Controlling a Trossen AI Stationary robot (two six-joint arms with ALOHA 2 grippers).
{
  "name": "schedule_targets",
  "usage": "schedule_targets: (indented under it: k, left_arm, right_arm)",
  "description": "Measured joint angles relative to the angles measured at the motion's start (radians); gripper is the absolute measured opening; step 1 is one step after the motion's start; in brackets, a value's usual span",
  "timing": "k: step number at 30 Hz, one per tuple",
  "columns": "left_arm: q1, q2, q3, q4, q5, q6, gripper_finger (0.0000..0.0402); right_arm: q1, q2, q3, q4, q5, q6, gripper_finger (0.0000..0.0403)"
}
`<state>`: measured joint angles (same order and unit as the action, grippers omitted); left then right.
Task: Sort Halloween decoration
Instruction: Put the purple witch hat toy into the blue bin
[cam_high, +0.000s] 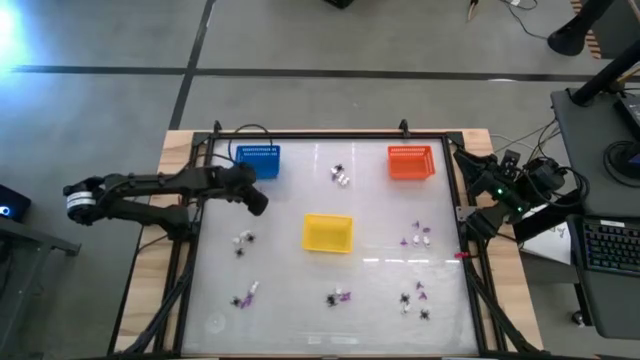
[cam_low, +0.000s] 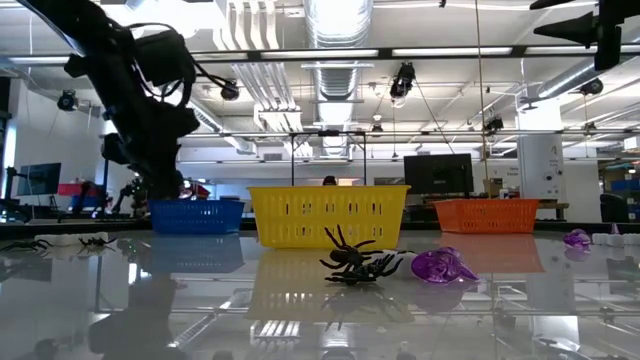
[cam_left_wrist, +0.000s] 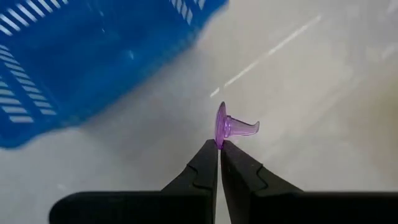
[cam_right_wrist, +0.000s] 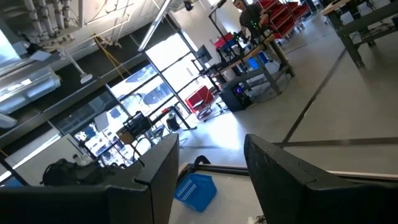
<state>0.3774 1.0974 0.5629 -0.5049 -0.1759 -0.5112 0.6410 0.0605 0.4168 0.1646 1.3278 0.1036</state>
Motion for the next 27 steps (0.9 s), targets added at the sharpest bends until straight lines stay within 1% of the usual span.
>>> schedule_targets:
  k: [8,19,23,27]
  left_arm:
    - [0.120,0.000,0.000,0.115,-0.001,0.021,0.0000]
    - [0.299,0.009,0.000,0.124,0.002,0.031,0.0000]
    - [0.350,0.028,0.000,0.145,0.054,0.031,0.0000]
    - [0.369,0.058,0.000,0.209,0.084,0.056,0.0000]
  right_arm:
    - [0.000,0.000,0.000,-0.002,0.000,0.000,0.0176]
    - [0.000,0.000,0.000,-0.002,0.000,0.000,0.0176]
    - [0.000,0.000,0.000,-0.002,0.000,0.000,0.0176]
    - [0.000,0.000,0.000,-0.002,0.000,0.000,0.0176]
